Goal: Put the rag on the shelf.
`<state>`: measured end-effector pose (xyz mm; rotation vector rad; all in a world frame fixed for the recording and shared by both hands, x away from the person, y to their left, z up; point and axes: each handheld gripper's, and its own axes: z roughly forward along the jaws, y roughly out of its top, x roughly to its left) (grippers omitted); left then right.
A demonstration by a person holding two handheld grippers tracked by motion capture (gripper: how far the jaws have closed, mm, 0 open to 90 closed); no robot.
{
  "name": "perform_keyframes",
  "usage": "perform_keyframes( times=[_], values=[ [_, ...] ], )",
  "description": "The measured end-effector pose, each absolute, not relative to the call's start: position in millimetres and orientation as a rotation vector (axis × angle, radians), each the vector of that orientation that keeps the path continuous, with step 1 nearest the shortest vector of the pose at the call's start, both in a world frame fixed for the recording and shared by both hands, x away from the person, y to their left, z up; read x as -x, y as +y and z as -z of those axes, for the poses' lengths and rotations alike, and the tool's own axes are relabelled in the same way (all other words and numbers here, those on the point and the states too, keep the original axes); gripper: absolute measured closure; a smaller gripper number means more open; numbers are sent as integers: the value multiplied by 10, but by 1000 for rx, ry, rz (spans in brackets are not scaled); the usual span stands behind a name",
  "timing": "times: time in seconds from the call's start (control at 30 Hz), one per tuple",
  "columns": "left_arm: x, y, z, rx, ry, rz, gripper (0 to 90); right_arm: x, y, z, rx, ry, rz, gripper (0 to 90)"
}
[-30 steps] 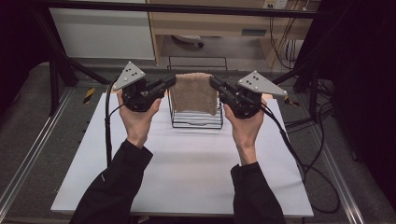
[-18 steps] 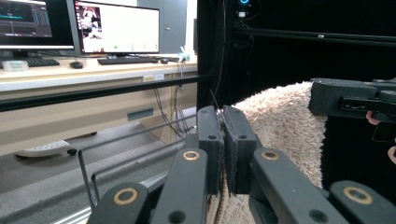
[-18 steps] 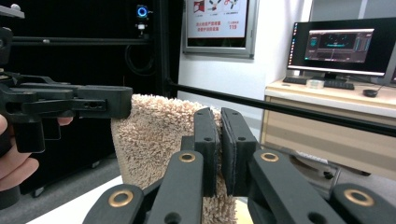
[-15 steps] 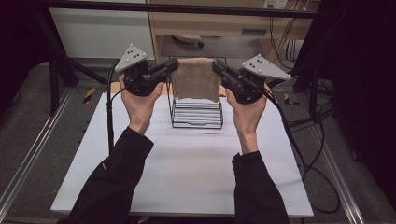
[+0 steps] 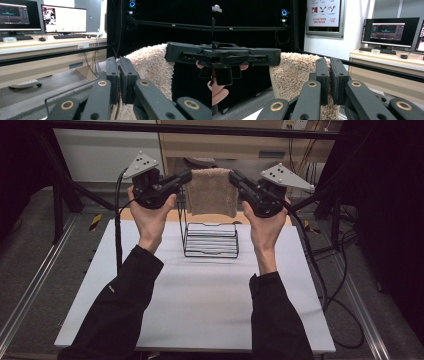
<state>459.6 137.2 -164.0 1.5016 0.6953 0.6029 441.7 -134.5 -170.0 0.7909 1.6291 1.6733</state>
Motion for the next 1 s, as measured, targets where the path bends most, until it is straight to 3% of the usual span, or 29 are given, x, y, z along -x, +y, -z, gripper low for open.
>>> perform_keyframes(
  times=[1.0],
  values=[
    [-5039, 1294, 1510, -1528, 713, -680, 863, -4909, -1316, 1597, -819, 1613, -1639, 859]
  ],
)
